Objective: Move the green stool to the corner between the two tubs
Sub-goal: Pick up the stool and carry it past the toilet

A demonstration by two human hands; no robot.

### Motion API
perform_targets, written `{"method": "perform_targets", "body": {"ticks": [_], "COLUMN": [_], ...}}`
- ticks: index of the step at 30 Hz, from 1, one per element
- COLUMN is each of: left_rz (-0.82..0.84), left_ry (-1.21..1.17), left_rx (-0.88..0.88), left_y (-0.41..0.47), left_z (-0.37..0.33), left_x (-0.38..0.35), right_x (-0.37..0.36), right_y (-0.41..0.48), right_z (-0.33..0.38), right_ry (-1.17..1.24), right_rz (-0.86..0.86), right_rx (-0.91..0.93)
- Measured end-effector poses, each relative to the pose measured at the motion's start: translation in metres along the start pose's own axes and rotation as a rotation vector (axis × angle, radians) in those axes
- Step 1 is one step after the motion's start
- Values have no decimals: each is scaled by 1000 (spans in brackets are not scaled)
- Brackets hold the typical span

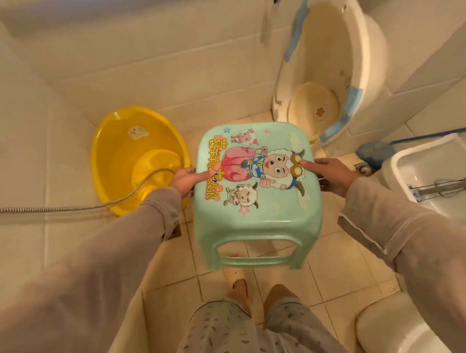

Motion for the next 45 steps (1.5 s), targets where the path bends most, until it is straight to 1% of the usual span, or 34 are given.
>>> {"method": "perform_targets", "body": {"ticks": [3, 9, 22, 28, 34, 39, 45], "left_rz": [25, 7, -153, -222, -287, -274, -200], "left_ry": [29, 36, -126, -215, -239, -237, -200], "left_rx": [-31, -60, 4, -8, 33, 77, 79], "left_y": [19, 57, 168, 198, 229, 262, 308], "left_z": [-29, -74, -163, -193, -212, -229, -260], "left_x": [4, 13, 22, 34, 56, 78, 106], "right_x": [10, 32, 99, 107, 108, 102, 97], "right_y": [16, 54, 194, 241, 285, 320, 358], "right_z": [21, 59, 183, 233, 256, 274, 303], "right_ry": [10, 5, -102, -155, -197, -201, -174], "right_rz": [-6, 32, 135, 179, 207, 225, 169], "right_rx": [5, 1, -7, 6, -47, -84, -92]}}
Point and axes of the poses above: each hand's wrist, its own y-axis towards the middle knuckle, its own x-axis out of the back of the hand, z = x × y, the point moved 5 cm from there along y, towards the middle knuckle, and after that the axes turned 13 degrees about z, right-handed, at the moved point
